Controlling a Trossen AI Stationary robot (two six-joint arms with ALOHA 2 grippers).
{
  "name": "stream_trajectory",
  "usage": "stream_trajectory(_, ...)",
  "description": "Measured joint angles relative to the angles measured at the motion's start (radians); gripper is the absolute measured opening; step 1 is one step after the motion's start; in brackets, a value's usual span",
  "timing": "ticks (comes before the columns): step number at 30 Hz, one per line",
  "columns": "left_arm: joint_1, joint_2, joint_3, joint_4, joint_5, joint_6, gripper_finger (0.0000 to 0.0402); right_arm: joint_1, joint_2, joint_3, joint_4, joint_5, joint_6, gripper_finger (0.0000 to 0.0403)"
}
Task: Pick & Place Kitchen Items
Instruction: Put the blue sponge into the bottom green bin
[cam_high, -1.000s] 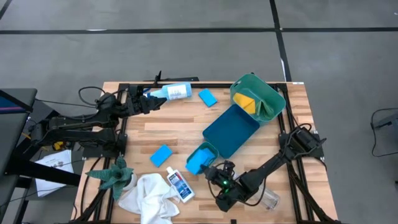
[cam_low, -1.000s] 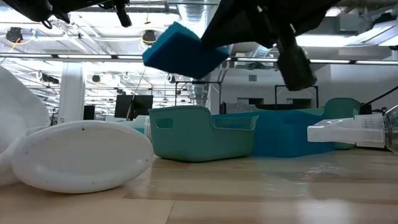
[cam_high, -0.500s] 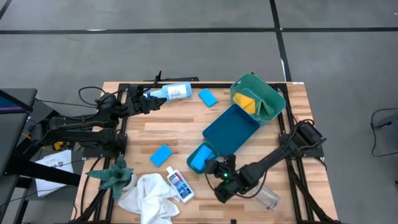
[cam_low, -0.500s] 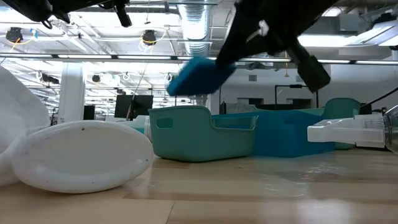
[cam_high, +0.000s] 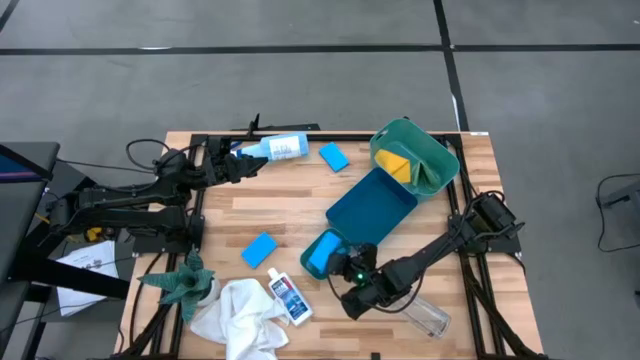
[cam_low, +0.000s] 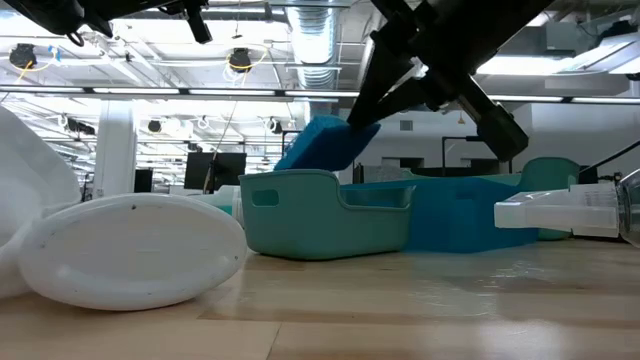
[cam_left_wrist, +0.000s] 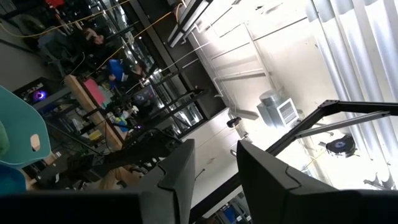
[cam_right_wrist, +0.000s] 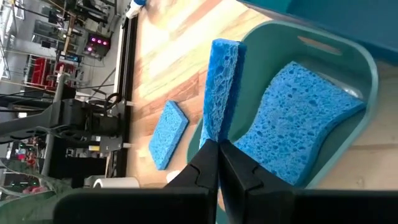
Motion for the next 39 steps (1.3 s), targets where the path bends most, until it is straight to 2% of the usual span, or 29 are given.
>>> stream_trajectory(14, 0.000, 0.000, 0.000, 0.000, 0.000, 0.000, 0.0115, -0.003, 0.000, 0.000, -0.003, -0.026, -0.102, 0.0000)
stream_trajectory(24, 0.000, 0.000, 0.000, 0.001, 0.008, 0.001, 0.0115, 0.015, 0.082, 0.009, 0.046, -0.001, -0.015, 0.0000)
stream_trajectory(39, 0.000, 0.000, 0.000, -0.008, 0.019, 0.001, 0.0115, 0.021, 0.082, 0.017, 0.033, 0.004, -0.016, 0.0000)
